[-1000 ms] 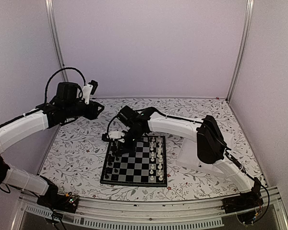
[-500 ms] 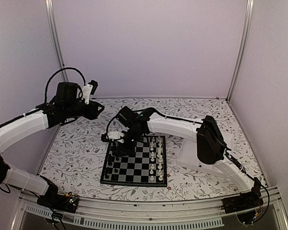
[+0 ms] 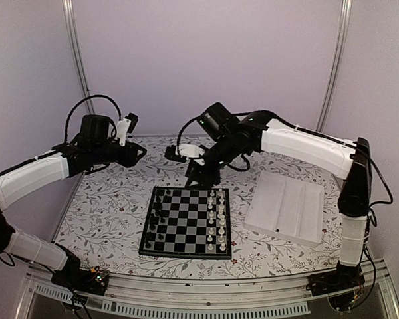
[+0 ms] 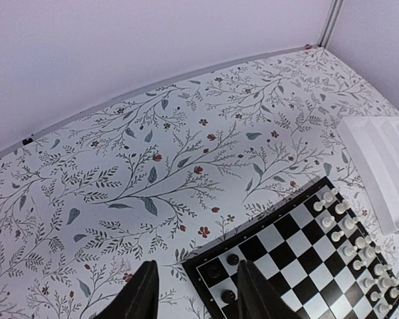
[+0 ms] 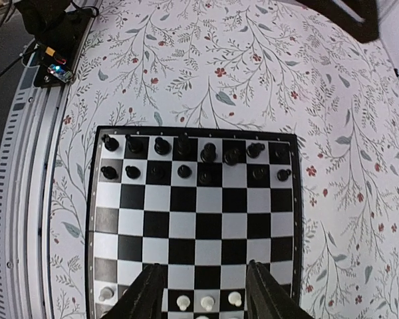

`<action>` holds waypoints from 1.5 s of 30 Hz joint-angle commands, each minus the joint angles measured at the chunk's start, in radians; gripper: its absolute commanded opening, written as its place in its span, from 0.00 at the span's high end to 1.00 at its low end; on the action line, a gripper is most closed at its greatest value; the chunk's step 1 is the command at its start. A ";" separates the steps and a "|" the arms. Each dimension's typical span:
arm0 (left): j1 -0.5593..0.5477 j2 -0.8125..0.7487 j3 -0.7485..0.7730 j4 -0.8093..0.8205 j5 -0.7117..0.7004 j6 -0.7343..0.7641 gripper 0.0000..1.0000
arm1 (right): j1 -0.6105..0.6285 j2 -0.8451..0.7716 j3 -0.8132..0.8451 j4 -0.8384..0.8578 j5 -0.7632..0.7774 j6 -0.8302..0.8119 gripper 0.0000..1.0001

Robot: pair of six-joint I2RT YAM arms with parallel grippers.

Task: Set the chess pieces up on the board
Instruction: Pick up the chess piece from the storage box.

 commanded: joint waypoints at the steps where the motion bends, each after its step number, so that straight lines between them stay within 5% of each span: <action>1: 0.001 0.010 -0.013 0.040 0.080 0.017 0.57 | -0.143 -0.177 -0.281 -0.001 0.027 -0.006 0.55; 10: -0.277 0.077 0.082 -0.009 0.010 0.008 0.57 | -0.463 -0.611 -0.849 0.032 0.066 -0.070 0.58; 18: -0.529 0.298 0.193 -0.028 0.003 -0.001 0.56 | -0.512 -0.741 -1.149 0.054 0.153 -0.184 0.65; 32: -0.629 0.660 0.488 -0.085 0.020 -0.109 0.56 | -0.500 -0.647 -1.322 0.104 0.066 -0.404 0.58; 45: -0.588 0.651 0.510 -0.116 -0.043 -0.131 0.56 | -0.544 -0.578 -1.297 0.336 -0.002 -0.183 0.62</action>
